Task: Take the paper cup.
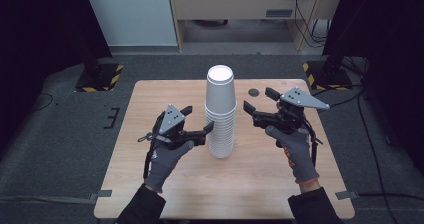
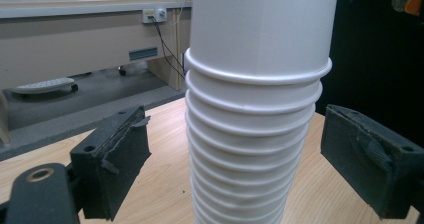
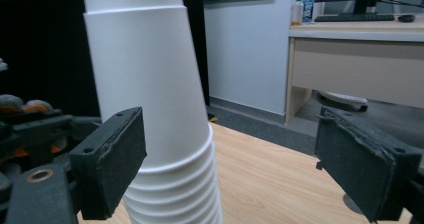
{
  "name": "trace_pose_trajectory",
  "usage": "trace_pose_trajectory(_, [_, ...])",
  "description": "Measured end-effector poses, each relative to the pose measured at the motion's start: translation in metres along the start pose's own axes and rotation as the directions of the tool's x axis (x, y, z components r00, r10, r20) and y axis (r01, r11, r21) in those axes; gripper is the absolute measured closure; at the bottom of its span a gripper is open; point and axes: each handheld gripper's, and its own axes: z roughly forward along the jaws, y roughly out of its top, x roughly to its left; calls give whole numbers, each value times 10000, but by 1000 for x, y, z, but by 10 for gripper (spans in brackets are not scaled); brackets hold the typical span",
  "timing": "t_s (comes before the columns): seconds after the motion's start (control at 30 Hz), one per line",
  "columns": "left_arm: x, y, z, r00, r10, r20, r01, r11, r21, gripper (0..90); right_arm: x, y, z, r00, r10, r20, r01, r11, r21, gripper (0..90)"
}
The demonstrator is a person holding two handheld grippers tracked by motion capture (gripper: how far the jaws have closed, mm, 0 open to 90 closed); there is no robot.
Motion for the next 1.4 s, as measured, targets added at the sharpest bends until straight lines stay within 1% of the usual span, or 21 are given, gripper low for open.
trace_pose_trajectory(0.07, [-1, 0, 1, 10000, 21, 24, -21, 10000, -15, 111, 3, 2, 3, 9999, 11, -102, -12, 10000, -22, 135])
trace_pose_trajectory(0.1, [-2, 2, 6, 9999, 41, 116, -40, 10000, -21, 110, 4, 3, 5, 9998, 45, -171, -46, 10000, -46, 135])
trace_pose_trajectory(0.27, [-6, 5, 16, 9996, 173, 235, -174, 9998, 32, 99, 11, 6, 13, 9988, 21, -486, -23, 10000, -44, 134])
trace_pose_trajectory(0.3, [-6, 5, 16, 9996, 173, 235, -174, 9998, 32, 97, 11, 6, 13, 9988, 21, -486, -23, 10000, -44, 134])
trace_pose_trajectory(0.37, [-7, 7, 21, 9994, 220, 272, -220, 9998, 4, 95, 16, 8, 20, 9976, -53, -696, 52, 10000, -12, 133])
trace_pose_trajectory(0.43, [-8, 8, 24, 9992, 284, 264, -284, 9996, -5, 93, 18, 8, 24, 9970, -70, -771, 74, 10000, 55, 131])
trace_pose_trajectory(0.57, [-9, 9, 31, 9992, 241, 320, -238, 9997, -90, 90, 24, 8, 34, 9956, -98, -930, 116, 9998, 189, 131])
trace_pose_trajectory(0.67, [-8, 8, 34, 9993, 206, 312, -203, 9998, -85, 90, 28, 7, 41, 9947, -144, -1020, 170, 9996, 242, 130])
trace_pose_trajectory(0.77, [-5, 8, 36, 9993, 142, 336, -138, 9998, -105, 84, 30, 7, 46, 9946, -103, -1035, 135, 9995, 298, 130])
trace_pose_trajectory(0.8, [-5, 8, 37, 9990, 90, 430, -84, 9998, -159, 83, 30, 7, 48, 9946, -127, -1028, 162, 9993, 327, 129])
trace_pose_trajectory(0.87, [-5, 8, 39, 9989, 170, 445, -164, 9997, -155, 81, 30, 7, 52, 9945, -83, -1047, 120, 9993, 349, 123])
trace_pose_trajectory(0.9, [-5, 8, 39, 9989, 170, 445, -164, 9997, -155, 76, 30, 6, 54, 9936, -22, -1131, 61, 9994, 346, 122])
trace_pose_trajectory(0.93, [-5, 8, 40, 9987, 260, 449, -256, 9996, -100, 72, 30, 6, 56, 9928, 36, -1198, 4, 9995, 330, 121])
trace_pose_trajectory(0.97, [-5, 8, 40, 9987, 260, 449, -256, 9996, -100, 70, 30, 6, 56, 9928, 36, -1198, 4, 9995, 330, 121])
trace_pose_trajectory(1.0, [-4, 8, 41, 9986, 177, 502, -171, 9998, -114, 66, 31, 5, 60, 9920, 113, -1259, -72, 9994, 328, 121])
trace_pose_trajectory(1.3, [-3, 9, 45, 9982, 100, 583, -88, 9997, -222, 47, 37, 2, 75, 9926, 51, -1209, 7, 9989, 478, 119])
trace_pose_trajectory(1.4, [-3, 9, 45, 9982, 141, 588, -130, 9997, -190, 47, 37, 1, 78, 9928, 70, -1198, -11, 9988, 490, 128])
